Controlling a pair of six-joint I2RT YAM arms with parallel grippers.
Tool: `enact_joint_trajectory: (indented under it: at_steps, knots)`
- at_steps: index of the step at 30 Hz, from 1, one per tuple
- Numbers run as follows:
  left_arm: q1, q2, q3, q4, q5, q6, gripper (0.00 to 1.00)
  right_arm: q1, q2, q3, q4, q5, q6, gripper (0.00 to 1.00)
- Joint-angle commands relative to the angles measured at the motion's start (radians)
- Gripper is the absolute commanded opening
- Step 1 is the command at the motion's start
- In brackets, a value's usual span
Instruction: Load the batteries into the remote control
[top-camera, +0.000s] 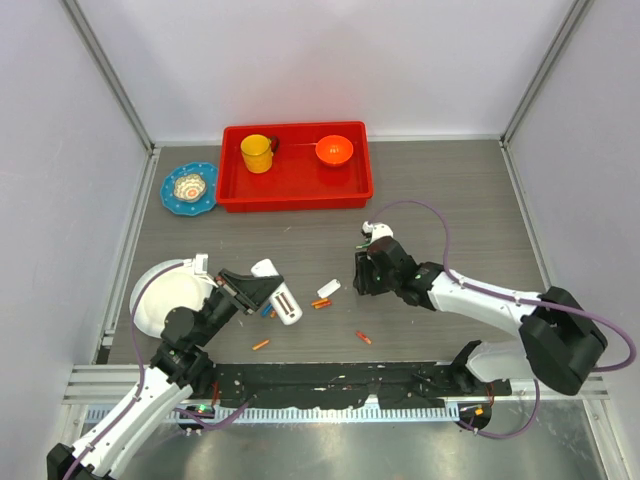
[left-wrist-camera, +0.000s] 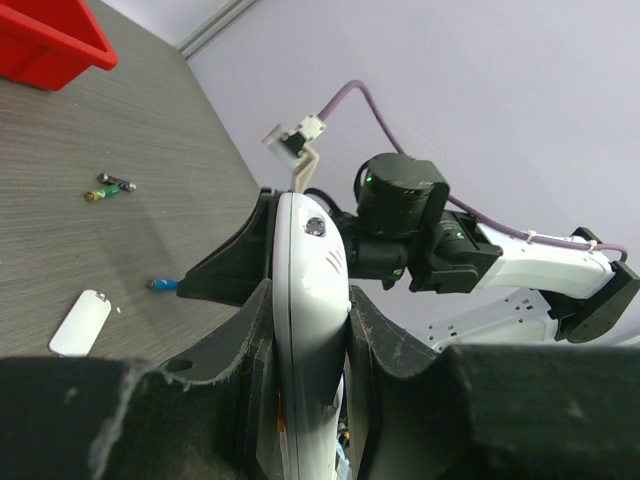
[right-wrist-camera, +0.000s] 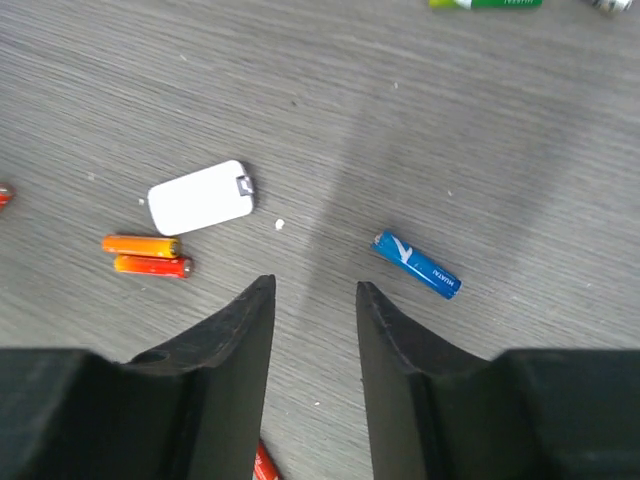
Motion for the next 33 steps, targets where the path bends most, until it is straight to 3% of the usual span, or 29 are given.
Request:
enact_joint_trajectory:
  at_steps: [1, 5, 10, 17, 33]
  knots:
    - [0.005, -0.002, -0.107, 0.042, 0.001, -0.001, 0.00, 0.002, -0.055, 0.080, -0.065, 0.037, -0.073, 0.51]
    - [0.005, -0.002, -0.107, 0.045, 0.010, -0.004, 0.00, -0.015, 0.032, 0.131, -0.159, 0.113, -0.122, 0.57]
    - [0.005, -0.003, -0.107, 0.045, 0.016, -0.009, 0.00, -0.035, 0.089, 0.111, -0.123, 0.099, -0.118, 0.65]
    - [0.005, -0.013, -0.109, 0.045, 0.027, -0.012, 0.00, -0.058, 0.124, 0.106, -0.110, 0.099, -0.121, 0.65]
    - [0.005, -0.045, -0.115, 0.013, 0.024, -0.017, 0.00, -0.066, 0.189, 0.099, -0.096, 0.081, -0.102, 0.46]
